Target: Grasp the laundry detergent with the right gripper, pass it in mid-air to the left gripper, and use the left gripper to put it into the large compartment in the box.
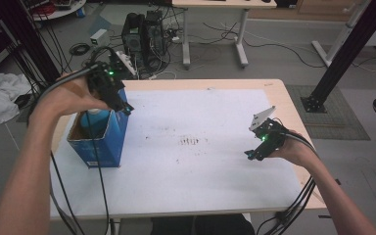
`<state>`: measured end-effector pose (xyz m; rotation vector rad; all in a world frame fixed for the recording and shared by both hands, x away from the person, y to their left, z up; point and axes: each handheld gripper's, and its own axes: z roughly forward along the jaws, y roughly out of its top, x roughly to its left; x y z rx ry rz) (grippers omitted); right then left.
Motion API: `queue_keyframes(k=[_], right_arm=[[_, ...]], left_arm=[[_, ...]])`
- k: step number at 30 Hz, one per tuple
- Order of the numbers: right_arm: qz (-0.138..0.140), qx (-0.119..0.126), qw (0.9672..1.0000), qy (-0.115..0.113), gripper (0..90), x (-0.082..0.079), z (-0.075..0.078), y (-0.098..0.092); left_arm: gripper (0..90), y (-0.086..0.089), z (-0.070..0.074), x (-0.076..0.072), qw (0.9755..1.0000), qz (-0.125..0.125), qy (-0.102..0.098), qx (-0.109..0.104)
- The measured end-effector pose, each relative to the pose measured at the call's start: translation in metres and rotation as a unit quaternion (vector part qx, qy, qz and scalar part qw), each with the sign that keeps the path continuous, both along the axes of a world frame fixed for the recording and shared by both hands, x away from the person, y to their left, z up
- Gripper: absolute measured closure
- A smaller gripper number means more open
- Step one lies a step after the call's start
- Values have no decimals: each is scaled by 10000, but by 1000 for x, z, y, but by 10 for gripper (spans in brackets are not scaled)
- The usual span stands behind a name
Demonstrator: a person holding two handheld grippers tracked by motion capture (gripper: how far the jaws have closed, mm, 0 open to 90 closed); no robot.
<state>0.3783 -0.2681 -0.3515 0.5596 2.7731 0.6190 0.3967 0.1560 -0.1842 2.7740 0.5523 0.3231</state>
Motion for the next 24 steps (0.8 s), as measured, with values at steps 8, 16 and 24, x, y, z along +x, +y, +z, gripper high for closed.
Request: queue_keyframes(k=[8,16,24], right_arm=[[-152,-37,9998,110,131,-3,3,3],[-138,-45,9998,97,131,-6,8,5],[-215,-6,9998,52,131,-5,9,3]], left_arm=[[169,-58,-35,-4,9984,-482,289,-102],[169,-83,-77,2,9969,-556,550,39],[169,-90,-109,2,9986,-279,434,78]])
